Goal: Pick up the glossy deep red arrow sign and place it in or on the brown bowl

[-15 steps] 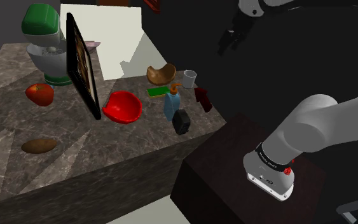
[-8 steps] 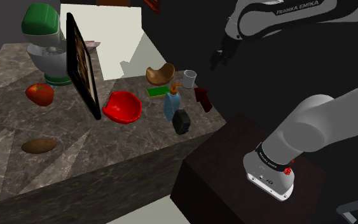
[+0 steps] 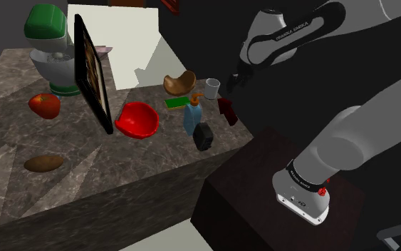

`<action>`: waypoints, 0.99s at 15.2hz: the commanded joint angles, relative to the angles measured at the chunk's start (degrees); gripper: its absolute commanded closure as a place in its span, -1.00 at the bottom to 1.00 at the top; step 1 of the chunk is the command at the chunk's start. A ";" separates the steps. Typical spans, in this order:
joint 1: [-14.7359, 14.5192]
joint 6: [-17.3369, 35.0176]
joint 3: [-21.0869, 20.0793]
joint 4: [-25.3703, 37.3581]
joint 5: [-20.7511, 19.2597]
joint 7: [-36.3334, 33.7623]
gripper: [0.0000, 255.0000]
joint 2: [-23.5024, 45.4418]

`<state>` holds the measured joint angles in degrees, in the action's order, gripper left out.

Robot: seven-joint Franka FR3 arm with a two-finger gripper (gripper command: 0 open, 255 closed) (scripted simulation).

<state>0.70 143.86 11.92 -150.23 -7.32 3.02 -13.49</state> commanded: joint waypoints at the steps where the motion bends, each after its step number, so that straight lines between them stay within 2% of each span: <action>1: 0.18 3.99 1.35 0.59 0.90 1.85 -1.00 4.99; 7: 0.33 13.56 2.19 3.93 7.22 7.25 -1.00 19.74; 15: 1.99 19.65 0.01 5.48 11.78 10.66 -1.00 27.74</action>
<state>2.54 162.69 12.28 -144.90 3.95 13.41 13.27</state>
